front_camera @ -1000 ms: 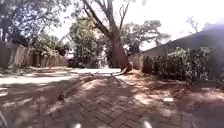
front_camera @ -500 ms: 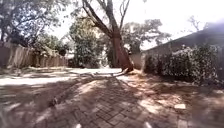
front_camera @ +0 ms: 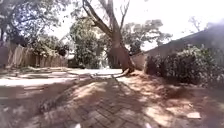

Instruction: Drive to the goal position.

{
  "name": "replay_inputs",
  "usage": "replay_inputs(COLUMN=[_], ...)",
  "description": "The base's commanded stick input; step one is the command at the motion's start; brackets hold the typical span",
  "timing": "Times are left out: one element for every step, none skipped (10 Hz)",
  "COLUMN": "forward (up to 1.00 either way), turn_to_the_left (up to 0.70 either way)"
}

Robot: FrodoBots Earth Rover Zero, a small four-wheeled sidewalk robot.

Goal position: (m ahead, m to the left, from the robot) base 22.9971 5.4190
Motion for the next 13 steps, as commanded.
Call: replay_inputs(forward=[0.7, 0.7, 0.7, 0.7, 0.7, 0.7, 0.7, 0.7, 0.7, 0.7, 0.7, 0.7, 0.7], turn_to_the_left=[0.0, 0.0, 0.0, 0.0, 0.0, 0.0, 0.0, 0.35, 0.35, 0.35, 0.35, 0.35, 0.0])
